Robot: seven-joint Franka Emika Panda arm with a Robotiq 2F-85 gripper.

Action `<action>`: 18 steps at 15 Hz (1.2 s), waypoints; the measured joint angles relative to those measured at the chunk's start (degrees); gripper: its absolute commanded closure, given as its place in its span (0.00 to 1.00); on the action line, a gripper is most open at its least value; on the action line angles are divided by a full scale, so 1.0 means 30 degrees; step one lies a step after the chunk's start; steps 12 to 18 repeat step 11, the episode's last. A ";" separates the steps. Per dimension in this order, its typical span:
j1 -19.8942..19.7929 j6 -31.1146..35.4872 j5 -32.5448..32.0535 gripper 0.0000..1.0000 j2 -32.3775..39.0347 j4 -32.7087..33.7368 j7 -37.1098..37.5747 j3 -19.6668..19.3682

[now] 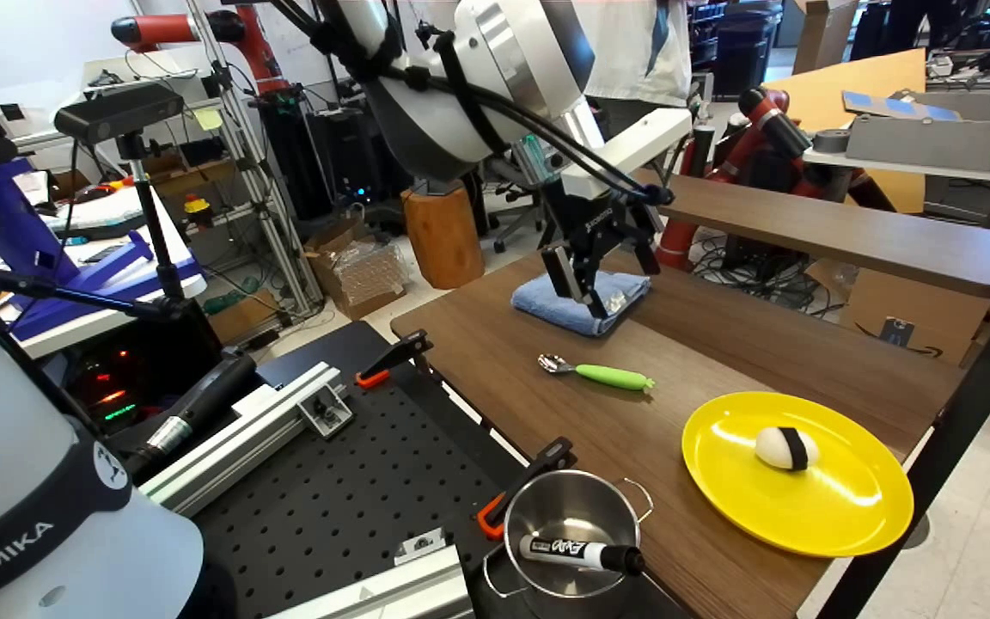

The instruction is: Move the green spoon slightly to the left

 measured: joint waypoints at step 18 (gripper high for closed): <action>-0.0615 0.1263 0.4074 0.00 -0.2554 -0.2073 -0.1767 0.0214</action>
